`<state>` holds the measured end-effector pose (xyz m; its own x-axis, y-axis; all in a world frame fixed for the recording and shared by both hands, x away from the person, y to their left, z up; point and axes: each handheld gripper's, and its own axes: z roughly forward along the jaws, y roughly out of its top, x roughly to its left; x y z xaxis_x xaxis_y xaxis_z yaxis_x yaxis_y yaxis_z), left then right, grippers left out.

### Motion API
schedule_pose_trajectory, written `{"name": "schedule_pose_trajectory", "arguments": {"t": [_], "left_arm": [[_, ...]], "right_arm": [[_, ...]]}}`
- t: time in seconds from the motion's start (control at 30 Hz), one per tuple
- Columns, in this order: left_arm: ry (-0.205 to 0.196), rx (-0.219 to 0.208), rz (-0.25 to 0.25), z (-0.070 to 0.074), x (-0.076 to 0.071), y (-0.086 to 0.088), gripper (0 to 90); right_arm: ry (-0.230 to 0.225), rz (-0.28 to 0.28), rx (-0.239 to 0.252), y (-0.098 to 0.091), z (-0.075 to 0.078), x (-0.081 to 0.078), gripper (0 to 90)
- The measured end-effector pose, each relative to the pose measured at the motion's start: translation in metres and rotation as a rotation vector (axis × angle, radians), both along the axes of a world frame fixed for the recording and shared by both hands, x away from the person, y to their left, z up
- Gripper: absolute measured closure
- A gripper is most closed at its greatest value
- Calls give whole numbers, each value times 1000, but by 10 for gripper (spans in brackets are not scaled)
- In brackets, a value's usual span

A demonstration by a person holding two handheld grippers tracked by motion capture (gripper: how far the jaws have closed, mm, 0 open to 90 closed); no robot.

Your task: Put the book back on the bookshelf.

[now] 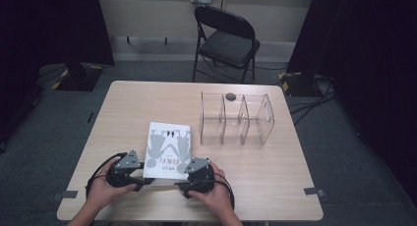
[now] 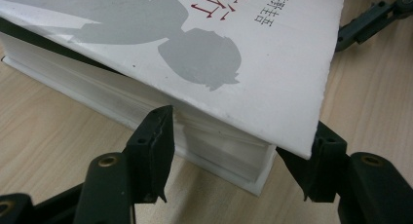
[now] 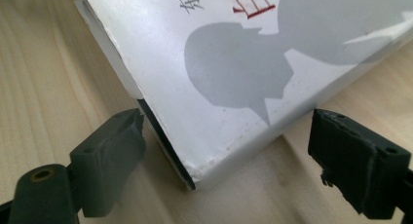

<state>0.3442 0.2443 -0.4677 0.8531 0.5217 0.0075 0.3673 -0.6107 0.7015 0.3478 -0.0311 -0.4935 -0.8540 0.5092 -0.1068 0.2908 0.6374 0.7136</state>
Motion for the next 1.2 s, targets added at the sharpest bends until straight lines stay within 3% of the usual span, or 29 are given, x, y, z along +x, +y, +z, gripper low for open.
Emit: {"name": "schedule_pose_trajectory", "arguments": {"t": [0.17,0.27,0.37,0.5,0.6,0.63,0.7,1.0,1.2], "left_arm": [[2,-8,-2,3,1,1,400],[5,-34,12,2,0,0,402],[0,-14,1,3,0,1,408],[0,-3,2,4,0,1,411],[2,-7,-1,4,1,1,413],[5,-12,0,4,1,0,413],[11,-25,12,4,0,-1,413],[5,-5,10,6,0,-1,414],[7,-1,4,8,1,-1,415]], "right_arm": [[11,-3,11,-1,1,-1,121],[14,6,8,-2,2,-1,121],[-1,9,25,-4,4,-2,121],[21,4,51,-8,9,-2,121],[-1,3,68,-8,14,-3,121],[12,-1,66,-8,15,-4,121],[-12,11,47,-6,18,-4,122],[-10,22,42,2,20,-5,122],[-35,33,18,10,22,-6,122]]}}
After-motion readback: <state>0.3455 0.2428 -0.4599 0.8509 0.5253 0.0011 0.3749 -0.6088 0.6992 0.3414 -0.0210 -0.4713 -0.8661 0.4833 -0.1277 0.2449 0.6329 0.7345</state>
